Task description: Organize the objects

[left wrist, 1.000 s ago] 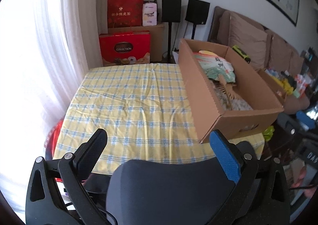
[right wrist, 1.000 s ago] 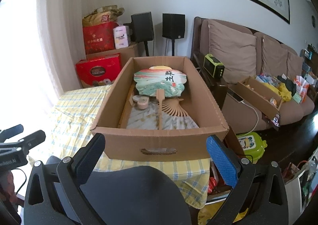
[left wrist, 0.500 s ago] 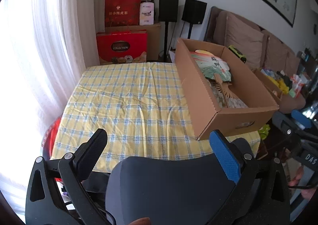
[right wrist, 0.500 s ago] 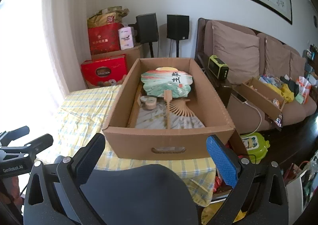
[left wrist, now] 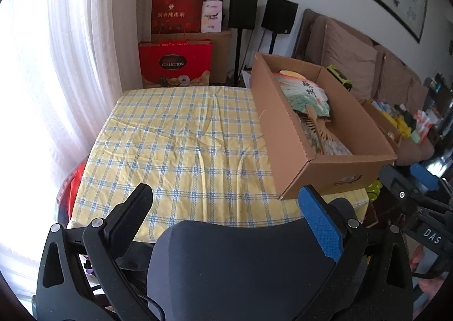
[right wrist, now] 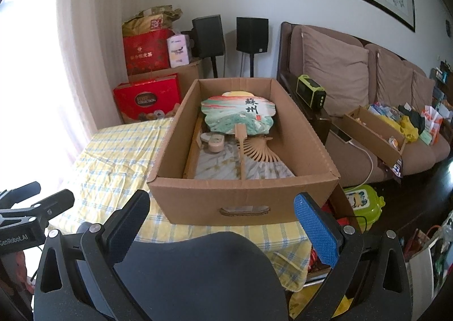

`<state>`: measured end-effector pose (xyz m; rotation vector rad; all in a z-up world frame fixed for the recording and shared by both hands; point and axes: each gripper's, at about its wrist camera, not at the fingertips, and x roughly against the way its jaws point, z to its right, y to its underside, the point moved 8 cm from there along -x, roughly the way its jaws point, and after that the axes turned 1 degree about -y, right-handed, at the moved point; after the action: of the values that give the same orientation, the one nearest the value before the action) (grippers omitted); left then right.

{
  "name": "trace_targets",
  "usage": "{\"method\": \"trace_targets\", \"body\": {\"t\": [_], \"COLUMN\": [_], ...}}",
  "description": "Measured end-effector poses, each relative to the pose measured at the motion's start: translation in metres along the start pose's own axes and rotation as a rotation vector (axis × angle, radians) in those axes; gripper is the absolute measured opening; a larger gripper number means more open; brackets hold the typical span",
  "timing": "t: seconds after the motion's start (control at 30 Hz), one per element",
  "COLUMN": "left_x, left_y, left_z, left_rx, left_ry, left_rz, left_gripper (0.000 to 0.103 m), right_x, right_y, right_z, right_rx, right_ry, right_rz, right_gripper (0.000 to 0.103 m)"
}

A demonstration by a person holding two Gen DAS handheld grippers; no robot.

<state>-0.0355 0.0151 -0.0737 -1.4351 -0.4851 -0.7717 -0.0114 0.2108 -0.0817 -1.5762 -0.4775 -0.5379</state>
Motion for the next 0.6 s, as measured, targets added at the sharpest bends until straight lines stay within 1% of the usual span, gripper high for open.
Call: {"method": "trace_targets", "body": {"t": [0.33, 0.6], "left_x": [0.0040, 0.0046], "left_y": [-0.0029, -0.0021], "left_z": [-0.0046, -0.0017], "left_rx": [0.022, 0.007], "left_ry": [-0.011, -0.017], "left_rz": [0.016, 0.021], "left_gripper": [0.103, 0.103], "right_x": [-0.0023, -0.0021], "right_y": [0.0024, 0.0029], "right_z": [-0.0033, -0.0033], "right_rx": [-0.002, 0.000], "right_ry": [0.005, 0.007], "right_rz": [-0.008, -0.010], "right_gripper": [0.103, 0.103]}}
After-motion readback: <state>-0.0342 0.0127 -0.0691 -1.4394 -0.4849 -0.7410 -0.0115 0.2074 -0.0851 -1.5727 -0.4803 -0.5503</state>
